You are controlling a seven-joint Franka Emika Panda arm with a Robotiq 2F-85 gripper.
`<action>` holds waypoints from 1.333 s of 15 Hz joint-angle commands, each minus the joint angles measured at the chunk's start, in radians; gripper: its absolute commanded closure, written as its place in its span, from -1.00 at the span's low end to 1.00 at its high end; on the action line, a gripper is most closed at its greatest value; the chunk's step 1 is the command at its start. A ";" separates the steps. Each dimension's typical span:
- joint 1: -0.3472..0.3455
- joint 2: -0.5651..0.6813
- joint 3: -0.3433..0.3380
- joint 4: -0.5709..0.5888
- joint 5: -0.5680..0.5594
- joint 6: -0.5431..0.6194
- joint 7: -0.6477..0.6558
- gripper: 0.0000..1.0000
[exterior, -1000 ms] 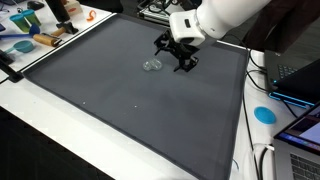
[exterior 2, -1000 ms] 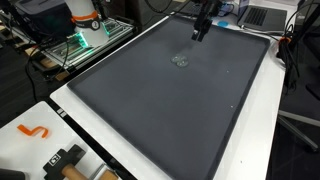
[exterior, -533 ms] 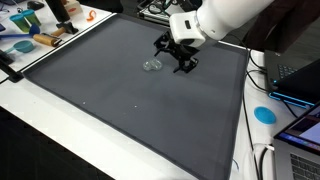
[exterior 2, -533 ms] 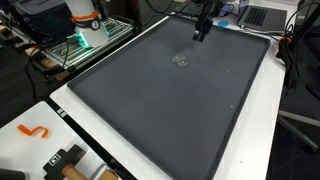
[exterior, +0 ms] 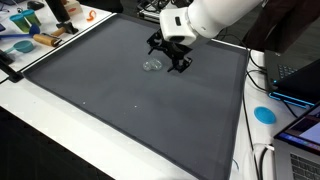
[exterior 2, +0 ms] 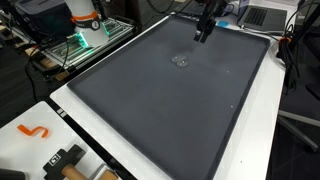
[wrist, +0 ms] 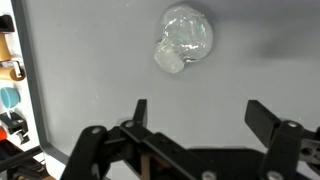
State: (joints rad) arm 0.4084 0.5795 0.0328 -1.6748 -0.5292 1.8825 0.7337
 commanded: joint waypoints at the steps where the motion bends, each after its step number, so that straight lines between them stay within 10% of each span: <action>1: -0.039 0.032 0.002 0.055 0.044 -0.015 -0.061 -1.00; 20: -0.364 0.047 -0.014 0.103 0.609 0.026 -0.438 -1.00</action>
State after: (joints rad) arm 0.0867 0.6443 0.0151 -1.5433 0.0052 1.8841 0.3502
